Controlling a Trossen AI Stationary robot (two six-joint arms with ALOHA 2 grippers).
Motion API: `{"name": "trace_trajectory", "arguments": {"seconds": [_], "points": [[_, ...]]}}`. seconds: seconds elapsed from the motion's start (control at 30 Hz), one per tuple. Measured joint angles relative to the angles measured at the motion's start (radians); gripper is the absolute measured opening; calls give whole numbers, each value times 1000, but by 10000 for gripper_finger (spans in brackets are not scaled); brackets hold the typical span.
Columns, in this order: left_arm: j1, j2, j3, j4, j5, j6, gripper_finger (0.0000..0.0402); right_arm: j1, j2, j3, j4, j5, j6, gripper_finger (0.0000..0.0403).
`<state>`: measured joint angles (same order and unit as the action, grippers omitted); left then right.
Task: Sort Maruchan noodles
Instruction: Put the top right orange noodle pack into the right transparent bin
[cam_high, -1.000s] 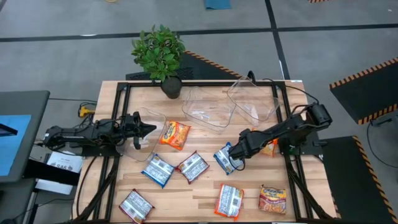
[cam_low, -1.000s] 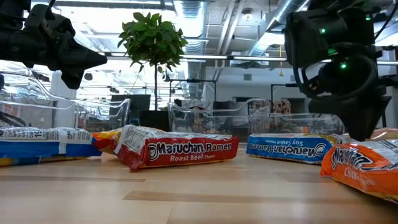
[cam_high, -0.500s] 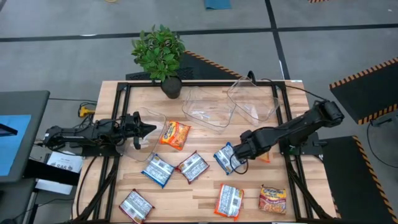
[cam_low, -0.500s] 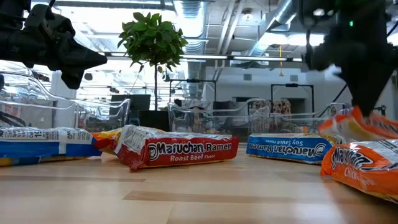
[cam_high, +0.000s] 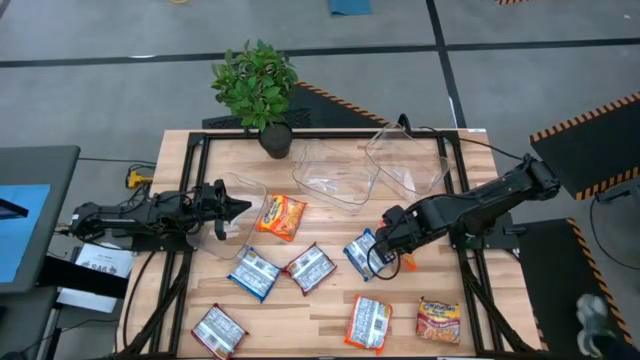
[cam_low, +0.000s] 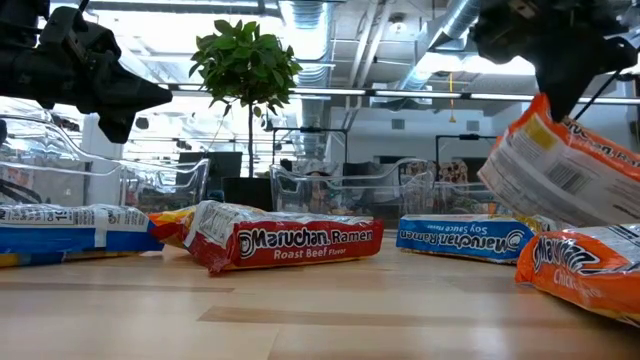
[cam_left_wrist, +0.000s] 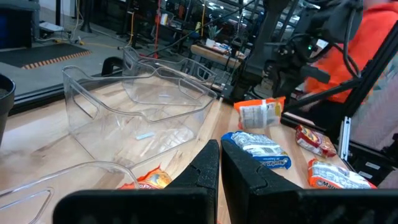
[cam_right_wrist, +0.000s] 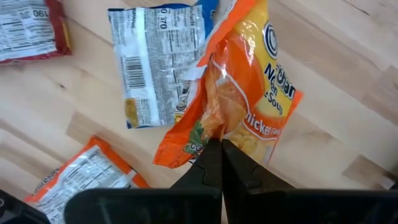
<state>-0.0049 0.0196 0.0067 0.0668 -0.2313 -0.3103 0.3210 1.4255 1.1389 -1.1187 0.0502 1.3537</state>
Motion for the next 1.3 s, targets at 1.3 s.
{"name": "trace_trajectory", "arguments": {"seconds": [1.3], "points": [[0,0,0,0,0,0,0,-53,0,320,116,-27,-268,16]]}}
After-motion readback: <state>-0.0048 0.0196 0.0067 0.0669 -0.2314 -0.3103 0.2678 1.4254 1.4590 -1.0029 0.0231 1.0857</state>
